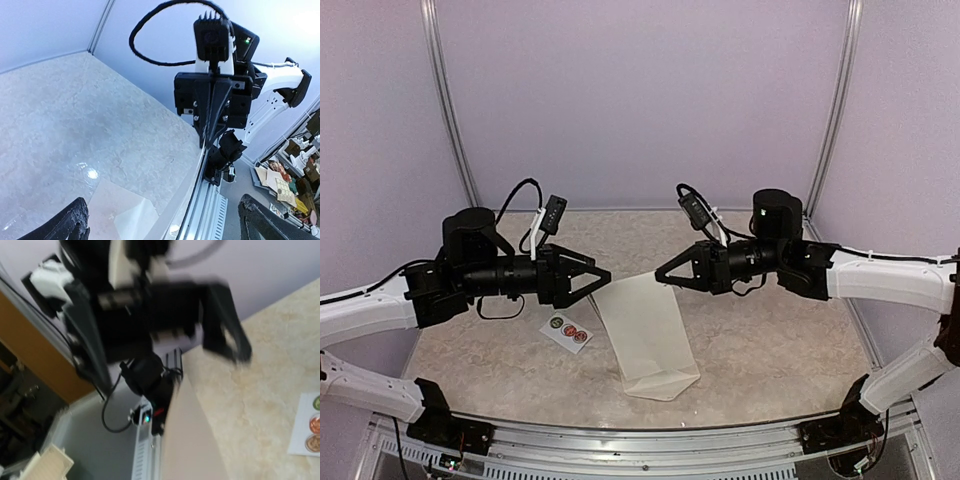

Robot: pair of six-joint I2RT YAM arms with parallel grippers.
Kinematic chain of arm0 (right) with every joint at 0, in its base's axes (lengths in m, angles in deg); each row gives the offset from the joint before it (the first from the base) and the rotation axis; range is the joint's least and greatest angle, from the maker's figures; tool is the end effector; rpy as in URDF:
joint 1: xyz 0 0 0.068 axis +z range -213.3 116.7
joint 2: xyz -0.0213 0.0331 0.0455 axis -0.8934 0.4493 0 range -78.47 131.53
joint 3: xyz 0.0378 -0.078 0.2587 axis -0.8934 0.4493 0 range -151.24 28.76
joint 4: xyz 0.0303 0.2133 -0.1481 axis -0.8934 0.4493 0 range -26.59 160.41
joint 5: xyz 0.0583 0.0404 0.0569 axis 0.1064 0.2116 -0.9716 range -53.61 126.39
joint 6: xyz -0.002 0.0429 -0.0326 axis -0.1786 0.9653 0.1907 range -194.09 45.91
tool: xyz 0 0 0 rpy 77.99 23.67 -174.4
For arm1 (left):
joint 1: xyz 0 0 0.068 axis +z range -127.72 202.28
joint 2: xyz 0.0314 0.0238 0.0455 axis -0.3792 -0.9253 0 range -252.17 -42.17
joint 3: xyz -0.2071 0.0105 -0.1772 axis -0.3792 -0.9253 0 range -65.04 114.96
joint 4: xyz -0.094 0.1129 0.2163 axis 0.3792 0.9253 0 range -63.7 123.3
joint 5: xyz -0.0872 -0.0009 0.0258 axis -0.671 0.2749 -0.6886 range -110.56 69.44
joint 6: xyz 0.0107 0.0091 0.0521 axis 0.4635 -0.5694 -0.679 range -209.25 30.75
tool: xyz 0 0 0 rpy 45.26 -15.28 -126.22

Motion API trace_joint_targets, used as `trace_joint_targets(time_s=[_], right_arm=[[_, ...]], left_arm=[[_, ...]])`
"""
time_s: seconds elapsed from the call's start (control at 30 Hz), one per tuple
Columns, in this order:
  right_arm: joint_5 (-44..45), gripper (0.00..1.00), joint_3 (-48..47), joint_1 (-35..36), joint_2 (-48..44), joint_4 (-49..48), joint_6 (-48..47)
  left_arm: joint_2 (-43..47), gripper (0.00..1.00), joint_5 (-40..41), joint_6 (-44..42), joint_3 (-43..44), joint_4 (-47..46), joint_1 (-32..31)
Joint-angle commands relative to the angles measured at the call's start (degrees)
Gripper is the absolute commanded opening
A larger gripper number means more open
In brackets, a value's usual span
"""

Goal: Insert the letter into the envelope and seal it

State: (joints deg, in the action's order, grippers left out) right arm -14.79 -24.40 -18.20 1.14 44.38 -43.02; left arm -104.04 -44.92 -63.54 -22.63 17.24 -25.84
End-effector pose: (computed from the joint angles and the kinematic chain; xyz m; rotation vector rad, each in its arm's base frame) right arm 0.2021 0.2419 0.3053 -0.9862 1.7204 1.6791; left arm 0.1568 -0.1969 0.3019 0.7034 1.7947 -1.2770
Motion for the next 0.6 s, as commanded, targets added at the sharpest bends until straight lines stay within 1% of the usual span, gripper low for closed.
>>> trace_joint_targets(time_s=[0.0, 0.1, 0.17, 0.37, 0.43, 0.47, 0.5, 0.57], right_arm=[[-2.4, 0.0, -3.7, 0.8, -0.8, 14.1, -9.3], [-3.1, 0.0, -5.2, 1.4, -0.1, 16.5, -10.9], [-3.7, 0.0, -6.3, 1.8, 0.3, 17.5, -11.8], [-4.0, 0.0, -10.4, 3.6, 2.6, 24.0, -16.0], [-4.0, 0.0, -11.2, 3.9, 3.2, 25.0, -16.8], [-4.0, 0.0, -11.5, 4.0, 3.4, 25.6, -17.1], [-3.6, 0.0, -11.8, 4.1, 3.6, 25.9, -17.3], [-1.8, 0.0, -11.9, 4.0, 3.3, 25.7, -17.1]], left_arm=[[-1.2, 0.99, 4.8, -11.1, 8.1, 15.1, -1.8], [-4.5, 0.99, 3.4, -14.3, 12.2, 19.8, -4.4], [-6.9, 0.96, 1.4, -15.3, 14.3, 21.4, -5.6], [-10.8, 0.78, -0.3, -16.3, 16.4, 23.4, -7.4], [-11.9, 0.66, -0.8, -16.3, 16.6, 23.4, -7.7], [-12.3, 0.56, -1.3, -16.3, 16.8, 23.3, -7.8], [-12.6, 0.41, -1.8, -16.2, 16.8, 23.2, -7.9], [-13.2, 0.08, -2.7, -15.6, 16.5, 22.2, -8.1]])
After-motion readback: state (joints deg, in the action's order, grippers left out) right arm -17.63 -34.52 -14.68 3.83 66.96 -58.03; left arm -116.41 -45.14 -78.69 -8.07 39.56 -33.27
